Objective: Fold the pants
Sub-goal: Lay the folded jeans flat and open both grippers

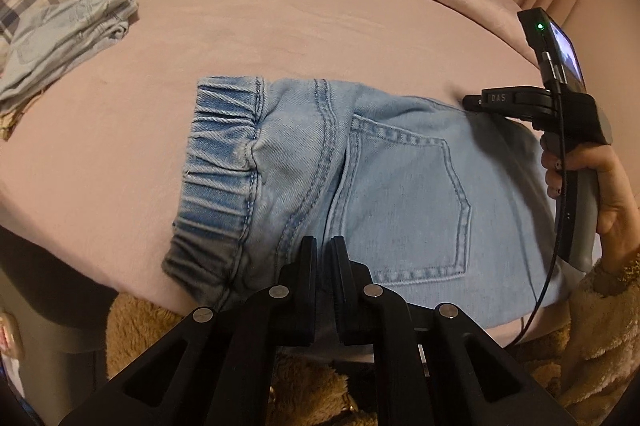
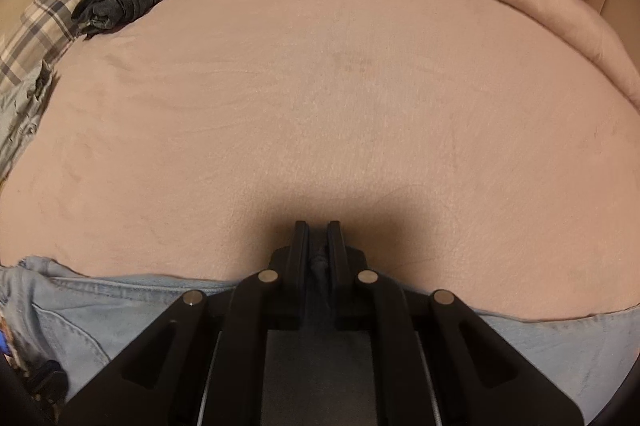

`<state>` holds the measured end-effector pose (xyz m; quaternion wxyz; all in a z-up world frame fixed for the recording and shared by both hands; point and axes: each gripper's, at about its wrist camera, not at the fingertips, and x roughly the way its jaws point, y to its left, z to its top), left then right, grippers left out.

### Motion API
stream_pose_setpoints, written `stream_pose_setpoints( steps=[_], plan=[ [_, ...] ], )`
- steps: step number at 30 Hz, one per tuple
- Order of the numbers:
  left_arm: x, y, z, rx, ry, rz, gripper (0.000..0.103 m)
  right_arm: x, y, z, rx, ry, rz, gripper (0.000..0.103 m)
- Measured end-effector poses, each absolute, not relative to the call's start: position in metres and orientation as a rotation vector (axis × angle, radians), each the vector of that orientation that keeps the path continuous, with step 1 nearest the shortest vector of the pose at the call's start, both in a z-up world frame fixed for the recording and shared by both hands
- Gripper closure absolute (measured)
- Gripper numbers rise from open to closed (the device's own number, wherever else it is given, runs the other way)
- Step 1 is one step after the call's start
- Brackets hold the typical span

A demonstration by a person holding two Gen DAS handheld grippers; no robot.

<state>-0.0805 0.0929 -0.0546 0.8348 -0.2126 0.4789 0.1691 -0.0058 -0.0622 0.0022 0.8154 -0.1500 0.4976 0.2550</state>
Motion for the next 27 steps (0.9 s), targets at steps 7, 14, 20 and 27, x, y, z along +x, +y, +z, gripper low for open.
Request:
stream_pose_setpoints(
  steps=[7,14,20,27],
  plan=[
    [-0.082,0.071,-0.018,-0.452,0.960,0.282,0.091,-0.021,-0.082,0.034,-0.296,0.961,0.535,0.094],
    [-0.052,0.040,-0.002,-0.457,0.928,0.130,0.076,-0.041,-0.144,0.076,-0.226,0.857,0.487,0.093],
    [-0.018,-0.003,-0.033,-0.434,1.030,0.008,0.076,-0.055,-0.236,0.066,-0.123,0.931,0.375,0.060],
    [-0.001,-0.013,-0.061,-0.395,1.116,0.070,0.076,-0.070,-0.329,0.024,-0.072,1.053,0.177,0.061]
  ],
)
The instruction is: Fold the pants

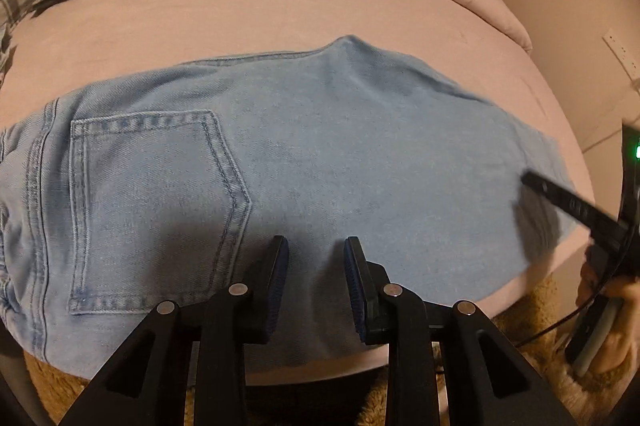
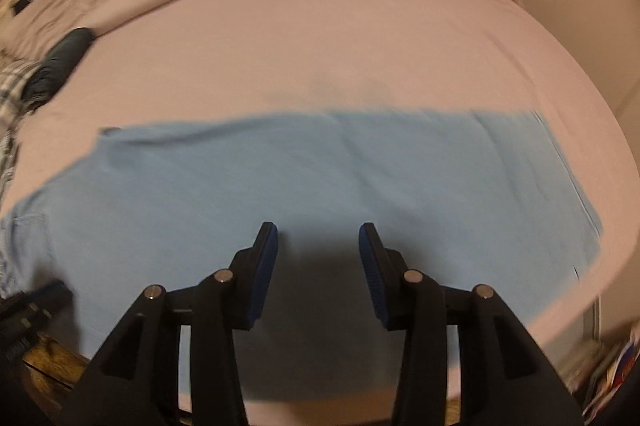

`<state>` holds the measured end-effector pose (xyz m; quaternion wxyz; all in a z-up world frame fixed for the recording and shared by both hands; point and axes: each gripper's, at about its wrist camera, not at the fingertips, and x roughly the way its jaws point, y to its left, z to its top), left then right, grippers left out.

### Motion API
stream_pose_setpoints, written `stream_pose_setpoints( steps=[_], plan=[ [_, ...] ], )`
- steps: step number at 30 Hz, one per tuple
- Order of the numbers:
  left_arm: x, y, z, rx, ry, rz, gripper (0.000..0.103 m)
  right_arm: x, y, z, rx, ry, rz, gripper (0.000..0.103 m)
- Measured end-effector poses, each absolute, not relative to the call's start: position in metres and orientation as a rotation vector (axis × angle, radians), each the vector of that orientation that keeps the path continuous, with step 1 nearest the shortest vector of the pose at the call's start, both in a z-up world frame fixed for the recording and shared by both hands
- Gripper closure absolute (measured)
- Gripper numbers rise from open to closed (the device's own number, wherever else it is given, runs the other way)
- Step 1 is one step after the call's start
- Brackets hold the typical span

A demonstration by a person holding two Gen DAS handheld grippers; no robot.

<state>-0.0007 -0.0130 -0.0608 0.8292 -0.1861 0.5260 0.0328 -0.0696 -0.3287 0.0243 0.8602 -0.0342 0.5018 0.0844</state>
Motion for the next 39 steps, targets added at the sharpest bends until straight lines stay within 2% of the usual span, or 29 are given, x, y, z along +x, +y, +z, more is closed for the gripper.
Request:
stream_pose_setpoints(
  steps=[8,15,16,17,18,20,26,31,34,35,39],
  plan=[
    [0.046,-0.039,-0.036,-0.367,1.124,-0.022,0.075,-0.072,-0.381,0.017,0.074,1.042,0.084,0.061],
    [0.099,-0.108,-0.023,-0.309,1.088,-0.204,0.075,-0.077,-0.408,0.018,0.130,1.019,0.016,0.061],
    [0.102,-0.114,-0.025,-0.311,1.094,-0.227,0.073,-0.078,-0.410,0.020,0.139,1.016,0.012,0.061],
    [0.105,-0.120,-0.028,-0.312,1.102,-0.255,0.066,-0.078,-0.414,0.022,0.145,1.007,0.002,0.060],
    [0.106,-0.127,-0.031,-0.308,1.110,-0.274,0.054,-0.080,-0.419,0.025,0.143,0.998,-0.013,0.057],
    [0.106,-0.140,-0.036,-0.286,1.117,-0.274,0.042,-0.081,-0.427,0.029,0.142,0.974,-0.048,0.052],
    [0.094,-0.145,-0.063,-0.262,1.151,-0.269,0.042,-0.079,-0.493,0.029,0.337,0.940,-0.139,0.048],
    [0.086,-0.153,-0.058,-0.195,1.129,-0.243,0.042,-0.084,-0.528,0.022,0.489,0.917,-0.156,0.047],
    [0.085,-0.156,-0.059,-0.181,1.123,-0.252,0.036,-0.072,-0.542,0.016,0.549,0.914,-0.133,0.047],
    [0.085,-0.155,-0.058,-0.185,1.123,-0.261,0.033,-0.070,-0.543,0.013,0.571,0.915,-0.122,0.047],
    [0.087,-0.154,-0.056,-0.203,1.132,-0.297,0.026,-0.053,-0.545,-0.002,0.667,0.916,-0.051,0.067]
  ],
)
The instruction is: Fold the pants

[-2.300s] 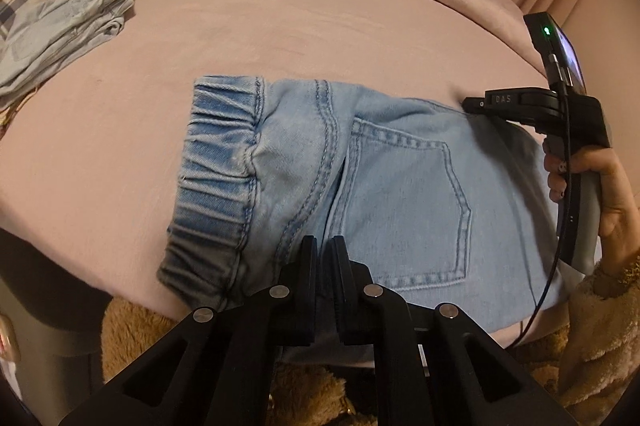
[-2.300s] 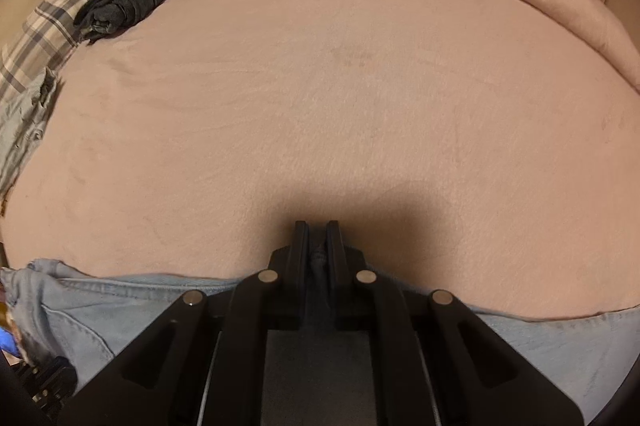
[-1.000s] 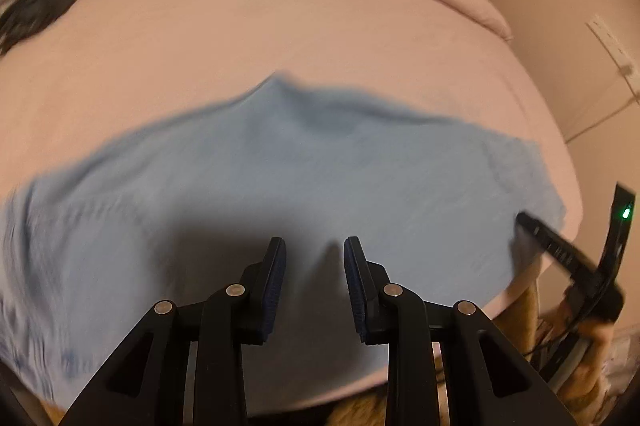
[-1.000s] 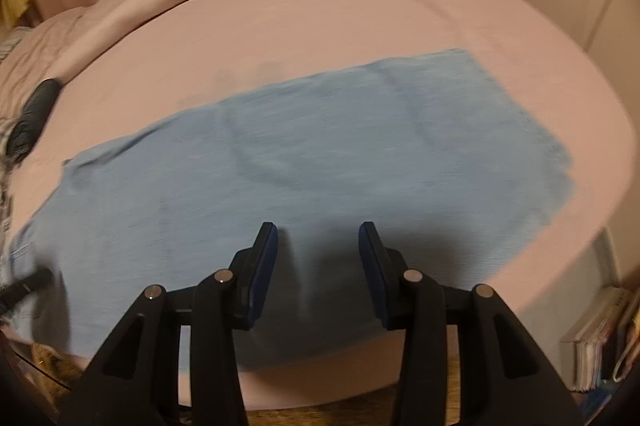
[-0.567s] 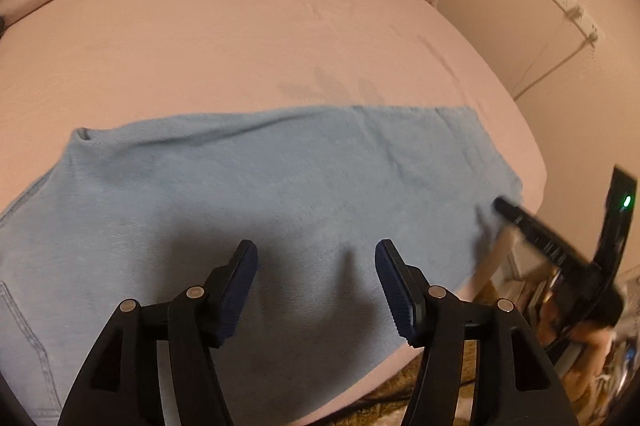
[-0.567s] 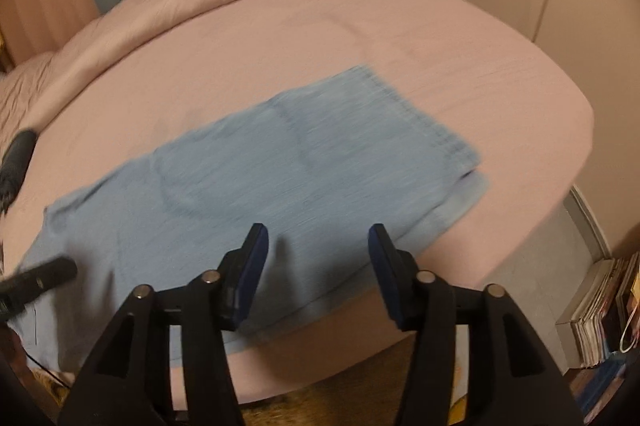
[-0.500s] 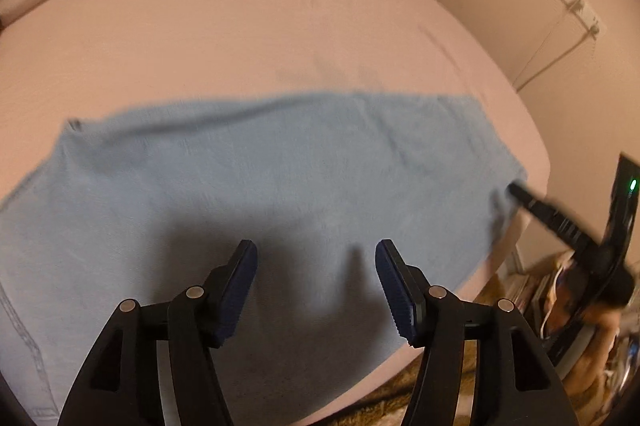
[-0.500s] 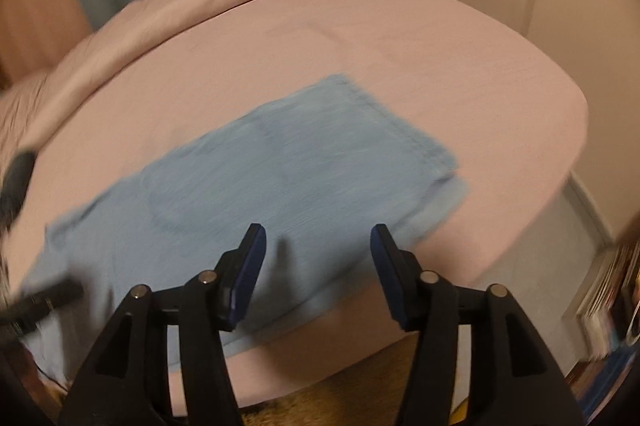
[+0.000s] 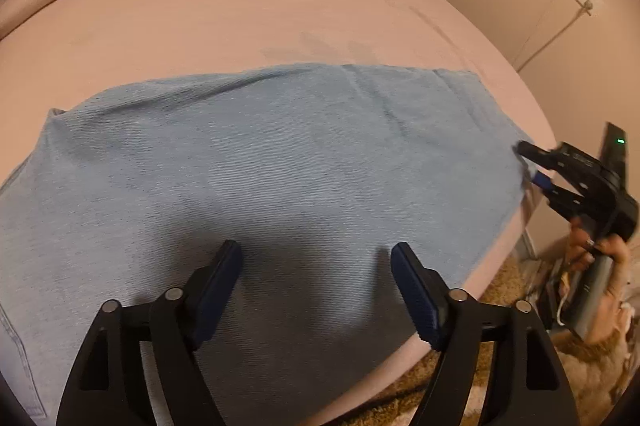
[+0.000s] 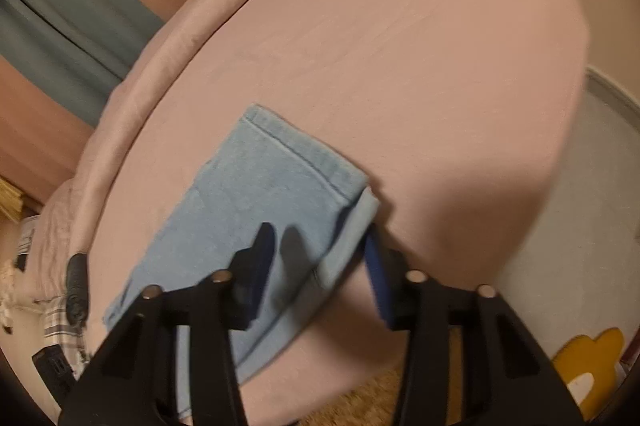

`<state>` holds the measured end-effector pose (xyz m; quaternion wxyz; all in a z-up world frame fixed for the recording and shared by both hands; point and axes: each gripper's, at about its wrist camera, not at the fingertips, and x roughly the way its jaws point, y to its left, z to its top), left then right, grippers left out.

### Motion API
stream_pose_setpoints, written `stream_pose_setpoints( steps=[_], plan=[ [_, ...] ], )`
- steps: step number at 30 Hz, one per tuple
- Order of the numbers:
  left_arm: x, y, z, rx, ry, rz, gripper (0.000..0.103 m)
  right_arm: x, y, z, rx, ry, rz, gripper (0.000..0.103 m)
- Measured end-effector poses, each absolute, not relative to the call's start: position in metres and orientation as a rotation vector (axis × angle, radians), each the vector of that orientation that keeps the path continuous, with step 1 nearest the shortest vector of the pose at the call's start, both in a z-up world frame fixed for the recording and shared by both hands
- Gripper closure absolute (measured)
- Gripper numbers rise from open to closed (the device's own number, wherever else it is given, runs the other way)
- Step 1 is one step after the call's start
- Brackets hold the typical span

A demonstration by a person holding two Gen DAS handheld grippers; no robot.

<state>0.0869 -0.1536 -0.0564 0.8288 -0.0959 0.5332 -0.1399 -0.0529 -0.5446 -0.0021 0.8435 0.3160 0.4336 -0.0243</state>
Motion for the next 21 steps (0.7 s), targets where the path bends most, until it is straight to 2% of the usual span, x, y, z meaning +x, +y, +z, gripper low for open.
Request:
stream_pose_setpoints(
  steps=[2,3,7,11,14,21],
  plan=[
    [0.090,-0.152,-0.054,-0.236,1.142,-0.313,0.026,-0.043,-0.543,-0.007,0.692,0.914,-0.066,0.085],
    [0.094,-0.147,-0.051,-0.293,1.159,-0.341,0.026,-0.041,-0.540,-0.004,0.694,0.905,-0.052,0.090],
    [0.106,-0.130,-0.036,-0.527,1.156,-0.466,0.026,-0.049,-0.496,0.043,0.509,0.793,0.050,0.091],
    [0.126,-0.128,-0.015,-0.598,1.112,-0.525,0.026,-0.062,-0.436,0.077,0.392,0.753,0.269,0.091],
    [0.144,-0.138,-0.011,-0.614,1.088,-0.556,0.026,-0.071,-0.391,0.073,0.328,0.803,0.410,0.091],
    [0.176,-0.151,-0.045,-0.688,1.180,-0.518,0.026,-0.072,-0.342,0.035,0.262,0.944,0.476,0.091]
  ],
)
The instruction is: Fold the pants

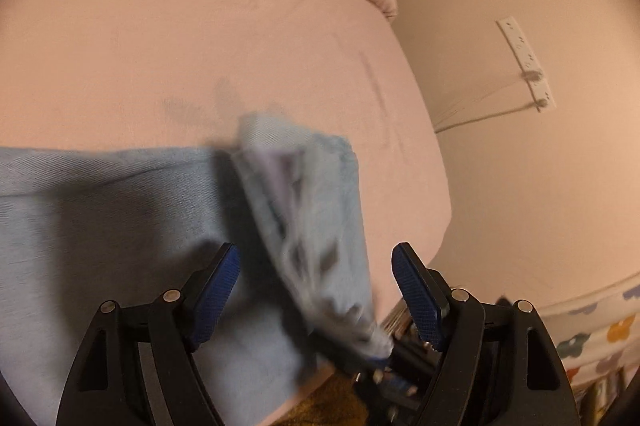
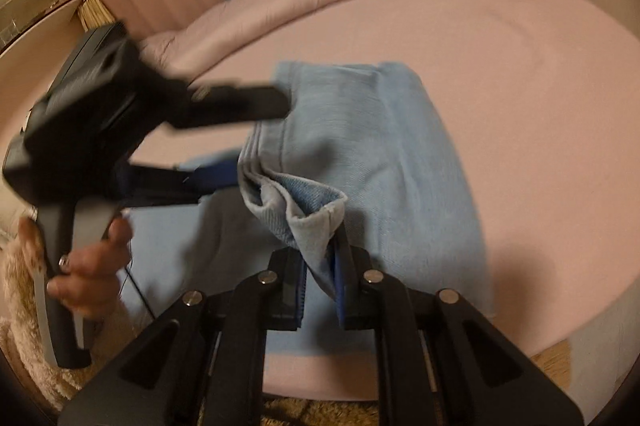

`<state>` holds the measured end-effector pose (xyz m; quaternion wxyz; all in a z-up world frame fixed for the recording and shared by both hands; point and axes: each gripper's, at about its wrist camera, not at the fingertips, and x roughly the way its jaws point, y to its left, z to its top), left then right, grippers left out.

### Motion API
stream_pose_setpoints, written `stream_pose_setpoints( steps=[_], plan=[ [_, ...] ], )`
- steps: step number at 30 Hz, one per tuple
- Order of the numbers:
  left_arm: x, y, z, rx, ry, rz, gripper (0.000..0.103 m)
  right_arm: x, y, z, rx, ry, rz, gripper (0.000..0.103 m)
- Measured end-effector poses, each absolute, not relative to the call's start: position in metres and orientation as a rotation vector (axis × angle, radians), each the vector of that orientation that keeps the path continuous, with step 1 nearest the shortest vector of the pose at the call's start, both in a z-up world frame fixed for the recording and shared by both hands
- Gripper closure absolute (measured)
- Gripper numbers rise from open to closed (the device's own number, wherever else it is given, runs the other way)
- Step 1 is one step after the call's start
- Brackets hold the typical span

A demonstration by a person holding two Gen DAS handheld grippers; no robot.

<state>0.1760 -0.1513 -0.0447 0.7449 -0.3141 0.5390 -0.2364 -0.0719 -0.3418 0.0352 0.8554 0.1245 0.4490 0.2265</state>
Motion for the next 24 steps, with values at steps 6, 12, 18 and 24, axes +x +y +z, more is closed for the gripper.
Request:
stream_pose_setpoints(
  steps=[6,12,18,24],
  plan=[
    [0.164,-0.142,-0.037,-0.627,1.189,-0.456,0.099,-0.072,-0.322,0.039,0.204,0.959,0.487,0.091],
    [0.123,-0.105,0.022,-0.505,1.064,-0.411,0.099,-0.088,-0.290,0.072,0.191,0.905,0.624,0.091],
    [0.100,-0.055,0.013,-0.461,1.064,-0.304,0.099,-0.096,-0.234,0.078,0.158,0.925,0.772,0.091],
    [0.104,-0.035,-0.049,-0.461,1.190,-0.202,0.099,-0.096,-0.192,0.031,0.102,1.104,0.764,0.085]
  ],
)
